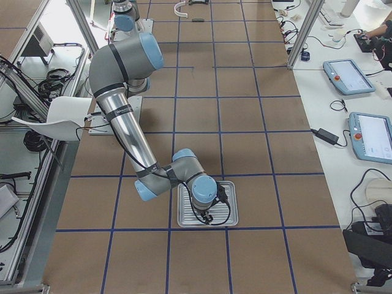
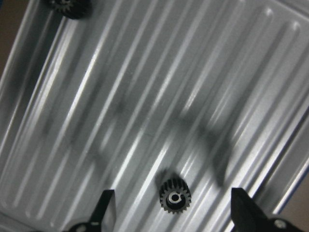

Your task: Place bearing gear from tray to pile

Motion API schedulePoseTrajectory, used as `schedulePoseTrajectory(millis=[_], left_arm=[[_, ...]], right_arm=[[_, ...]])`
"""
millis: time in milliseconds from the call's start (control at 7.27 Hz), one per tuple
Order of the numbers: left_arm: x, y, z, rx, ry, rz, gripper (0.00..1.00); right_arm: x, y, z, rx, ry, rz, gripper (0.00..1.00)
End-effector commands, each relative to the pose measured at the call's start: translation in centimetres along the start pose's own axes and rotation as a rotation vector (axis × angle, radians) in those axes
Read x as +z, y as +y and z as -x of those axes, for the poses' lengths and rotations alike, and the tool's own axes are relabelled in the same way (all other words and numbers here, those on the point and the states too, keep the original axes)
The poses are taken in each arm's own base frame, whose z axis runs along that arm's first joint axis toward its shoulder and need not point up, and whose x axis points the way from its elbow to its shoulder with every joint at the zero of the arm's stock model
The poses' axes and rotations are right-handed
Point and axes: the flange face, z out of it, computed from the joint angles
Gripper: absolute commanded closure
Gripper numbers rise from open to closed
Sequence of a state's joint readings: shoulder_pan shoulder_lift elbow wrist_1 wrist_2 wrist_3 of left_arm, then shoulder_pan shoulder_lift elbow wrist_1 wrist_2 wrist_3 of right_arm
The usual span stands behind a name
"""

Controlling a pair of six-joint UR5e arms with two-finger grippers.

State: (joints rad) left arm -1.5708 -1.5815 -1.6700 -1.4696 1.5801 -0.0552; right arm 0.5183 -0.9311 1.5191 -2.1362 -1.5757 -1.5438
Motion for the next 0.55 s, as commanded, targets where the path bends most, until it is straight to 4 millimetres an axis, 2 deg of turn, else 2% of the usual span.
schedulePoseTrajectory(millis=[0, 138, 275, 413], left_arm=[[0.02, 0.01, 0.02, 0.0, -0.001, 0.0, 0.0], [0.02, 0.01, 0.02, 0.0, -0.001, 0.0, 0.0], [0.02, 0.01, 0.02, 0.0, -0.001, 0.0, 0.0], [0.1, 0.03, 0.02, 0.0, -0.002, 0.002, 0.0]], right_arm=[[0.34, -0.02, 0.0, -0.001, -0.004, 0.0, 0.24], [0.31, -0.19, -0.03, -0.001, -0.001, -0.017, 0.35], [0.2, -0.19, -0.02, 0.002, 0.001, -0.017, 0.59], [0.2, -0.2, -0.02, 0.002, 0.001, -0.019, 0.77]])
